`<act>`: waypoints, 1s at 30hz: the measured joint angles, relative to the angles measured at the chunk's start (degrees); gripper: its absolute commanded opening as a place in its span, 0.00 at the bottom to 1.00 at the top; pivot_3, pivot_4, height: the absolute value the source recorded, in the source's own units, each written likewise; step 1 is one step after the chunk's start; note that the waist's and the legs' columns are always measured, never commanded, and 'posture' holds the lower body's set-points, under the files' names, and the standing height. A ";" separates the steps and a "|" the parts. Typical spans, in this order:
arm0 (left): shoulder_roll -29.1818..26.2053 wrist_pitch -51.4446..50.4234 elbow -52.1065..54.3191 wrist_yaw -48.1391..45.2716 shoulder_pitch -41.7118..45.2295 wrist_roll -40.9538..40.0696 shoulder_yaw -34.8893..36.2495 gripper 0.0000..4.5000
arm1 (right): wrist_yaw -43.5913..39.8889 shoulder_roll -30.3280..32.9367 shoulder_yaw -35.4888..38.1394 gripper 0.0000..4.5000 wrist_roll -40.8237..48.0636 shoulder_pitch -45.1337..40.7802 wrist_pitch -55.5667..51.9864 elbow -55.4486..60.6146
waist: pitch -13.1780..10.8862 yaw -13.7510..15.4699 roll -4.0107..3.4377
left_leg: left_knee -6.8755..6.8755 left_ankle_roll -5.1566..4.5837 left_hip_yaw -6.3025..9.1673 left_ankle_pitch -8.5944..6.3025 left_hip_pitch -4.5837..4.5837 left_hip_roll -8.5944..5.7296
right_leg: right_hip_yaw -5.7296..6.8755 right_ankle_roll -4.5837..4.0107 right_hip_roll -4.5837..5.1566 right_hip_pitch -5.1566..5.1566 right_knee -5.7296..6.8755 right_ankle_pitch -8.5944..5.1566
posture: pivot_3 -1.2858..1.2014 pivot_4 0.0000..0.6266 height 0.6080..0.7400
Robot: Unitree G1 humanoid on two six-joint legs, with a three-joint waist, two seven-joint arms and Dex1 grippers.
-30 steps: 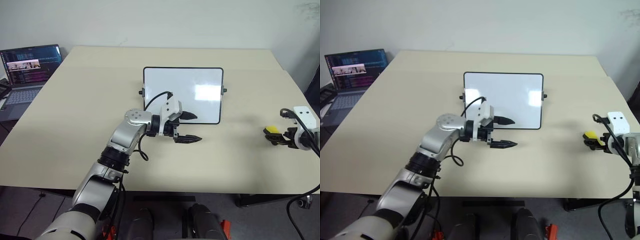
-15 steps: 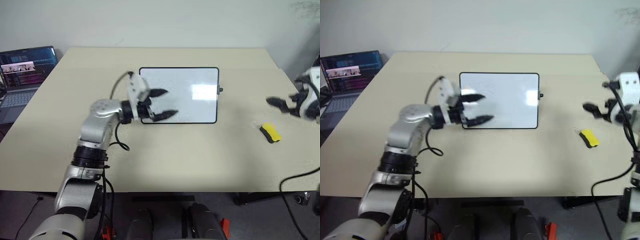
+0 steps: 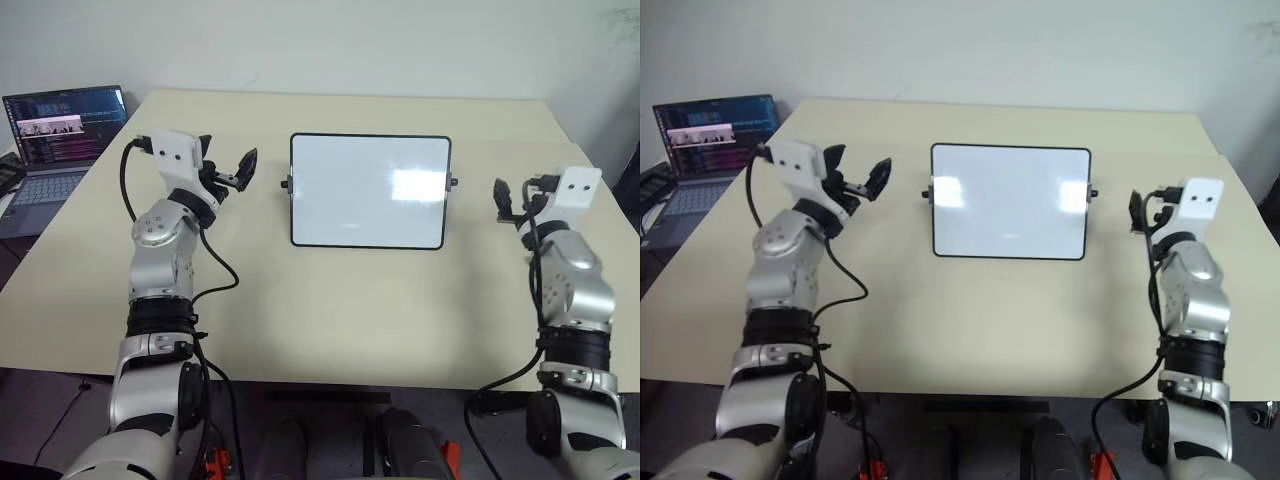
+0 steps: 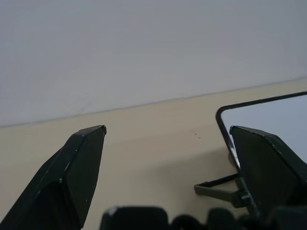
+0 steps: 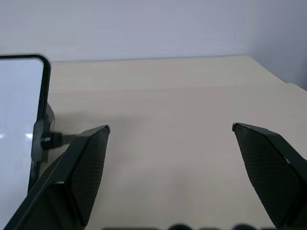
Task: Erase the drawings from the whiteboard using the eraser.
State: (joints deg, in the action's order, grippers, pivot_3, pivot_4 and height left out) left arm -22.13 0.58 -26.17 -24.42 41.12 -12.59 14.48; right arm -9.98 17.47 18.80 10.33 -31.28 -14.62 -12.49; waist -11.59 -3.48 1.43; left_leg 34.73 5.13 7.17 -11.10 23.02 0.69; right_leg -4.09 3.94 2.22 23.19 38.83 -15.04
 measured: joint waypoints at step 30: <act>7.86 11.20 -12.67 9.13 -9.63 5.89 -3.04 1.00 | 4.09 -6.49 -6.27 1.00 -2.60 1.48 20.58 -19.96 | 0.02 -0.06 -0.02 | 0.02 0.00 -0.01 0.00 -0.07 0.00 | -0.02 -0.01 -0.02 -0.04 0.05 0.00 | 0.52 0.24 1.00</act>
State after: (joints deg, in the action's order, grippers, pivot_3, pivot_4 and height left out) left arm -14.27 11.79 -38.84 -15.29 31.49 -6.70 11.44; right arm -5.89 10.97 12.53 7.73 -29.80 5.96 -32.45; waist -11.57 -3.54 1.41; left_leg 34.75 5.13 7.16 -11.10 22.96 0.69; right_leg -4.11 3.93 2.20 23.15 38.88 -15.03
